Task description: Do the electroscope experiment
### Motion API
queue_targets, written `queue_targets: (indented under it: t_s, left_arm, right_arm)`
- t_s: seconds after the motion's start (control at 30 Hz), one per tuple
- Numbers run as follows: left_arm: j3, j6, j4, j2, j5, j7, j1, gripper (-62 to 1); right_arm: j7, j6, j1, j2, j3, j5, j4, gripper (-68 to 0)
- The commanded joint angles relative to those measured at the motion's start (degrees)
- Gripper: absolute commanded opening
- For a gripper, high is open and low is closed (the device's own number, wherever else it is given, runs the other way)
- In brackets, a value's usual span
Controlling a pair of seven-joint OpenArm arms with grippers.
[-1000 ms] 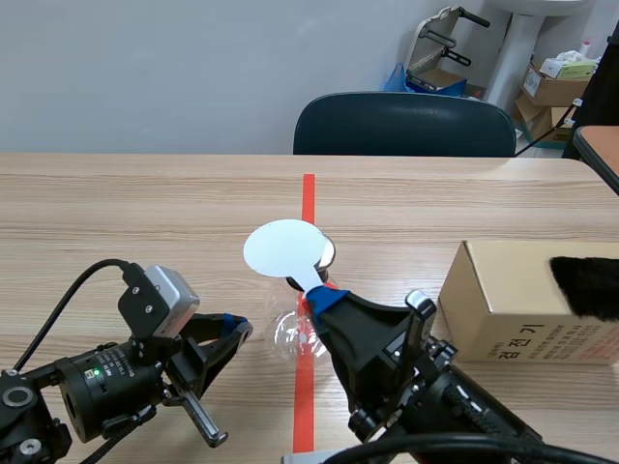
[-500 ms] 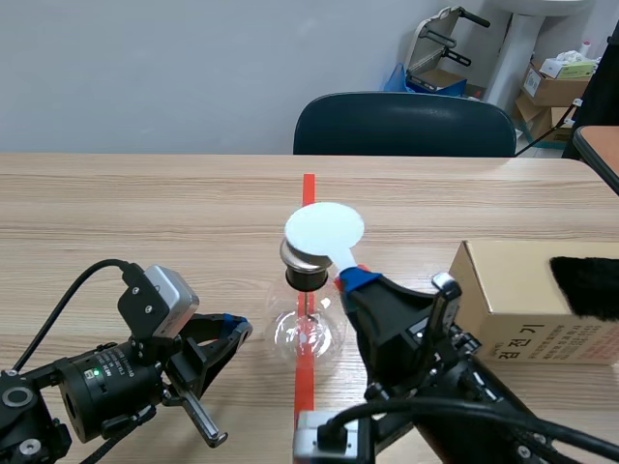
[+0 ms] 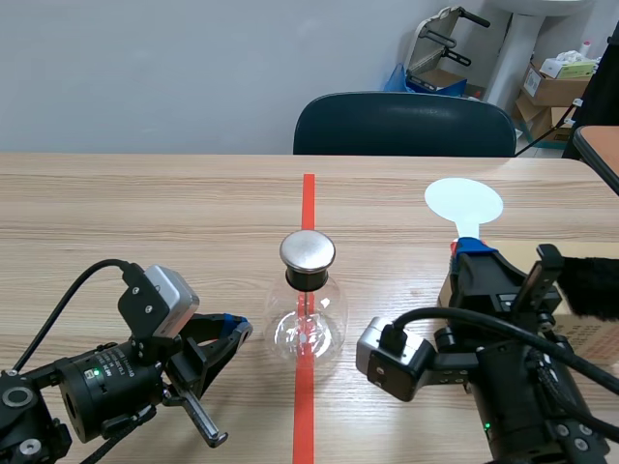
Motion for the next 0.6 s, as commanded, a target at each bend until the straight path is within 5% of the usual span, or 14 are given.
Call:
queue_targets:
  t_s: [0.0, 0.57]
  left_arm:
    - [-0.2, -0.1, 0.9, 0.3, -0.4, -1.0, -0.2, -56.8]
    - [-0.2, -0.1, 0.9, 0.3, -0.4, -1.0, -0.2, -56.8]
  right_arm:
    - [-0.7, -0.8, 0.4, 0.6, 0.4, -0.1, 0.3, -65.5]
    - [-1.7, -0.4, 0.4, 0.6, 0.4, -0.1, 0.3, -65.5]
